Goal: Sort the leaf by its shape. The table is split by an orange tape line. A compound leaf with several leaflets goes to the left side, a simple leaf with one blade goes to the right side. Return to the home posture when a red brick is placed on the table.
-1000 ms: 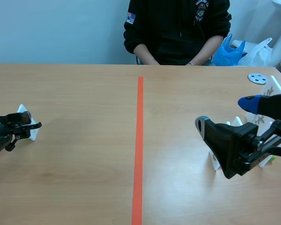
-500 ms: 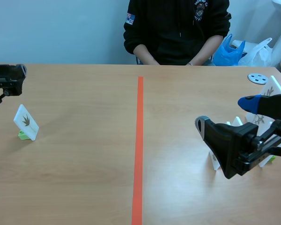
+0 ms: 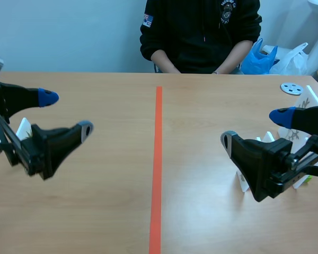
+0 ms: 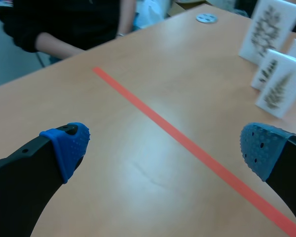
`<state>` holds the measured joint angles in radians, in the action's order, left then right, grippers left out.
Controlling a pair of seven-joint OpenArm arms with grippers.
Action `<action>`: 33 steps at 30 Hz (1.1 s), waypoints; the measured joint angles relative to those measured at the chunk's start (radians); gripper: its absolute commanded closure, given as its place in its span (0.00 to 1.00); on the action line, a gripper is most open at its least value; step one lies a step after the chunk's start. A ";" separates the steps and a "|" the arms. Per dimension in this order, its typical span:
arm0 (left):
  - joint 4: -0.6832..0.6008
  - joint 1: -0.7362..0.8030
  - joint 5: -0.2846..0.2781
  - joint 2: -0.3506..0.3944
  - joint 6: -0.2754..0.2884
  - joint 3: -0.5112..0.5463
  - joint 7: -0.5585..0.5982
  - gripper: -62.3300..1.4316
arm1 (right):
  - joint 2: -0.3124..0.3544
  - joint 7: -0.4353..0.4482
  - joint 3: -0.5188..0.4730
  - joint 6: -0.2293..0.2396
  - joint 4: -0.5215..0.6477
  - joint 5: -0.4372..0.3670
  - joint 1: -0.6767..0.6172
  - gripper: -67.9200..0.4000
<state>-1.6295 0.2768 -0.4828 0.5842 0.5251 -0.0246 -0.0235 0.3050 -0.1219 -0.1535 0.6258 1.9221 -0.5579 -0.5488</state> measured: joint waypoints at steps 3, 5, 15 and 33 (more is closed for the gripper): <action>-0.094 0.107 0.023 -0.002 0.000 0.000 0.000 0.00 | 0.000 -0.002 -0.019 0.001 0.000 0.000 0.000 0.00; -0.142 0.164 0.047 -0.014 -0.003 0.000 -0.003 0.00 | 0.000 -0.008 -0.040 0.019 0.000 -0.001 0.000 0.00; -0.180 0.282 0.044 -0.118 -0.077 0.007 -0.021 0.00 | 0.000 -0.011 -0.074 0.043 -0.001 -0.026 -0.032 0.00; -0.177 0.274 0.044 -0.122 -0.090 0.008 -0.010 0.00 | 0.000 -0.011 -0.074 0.042 -0.001 -0.022 -0.031 0.00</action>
<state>-1.8061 0.5510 -0.4385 0.4625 0.4347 -0.0170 -0.0338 0.3050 -0.1326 -0.2279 0.6674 1.9213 -0.5797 -0.5800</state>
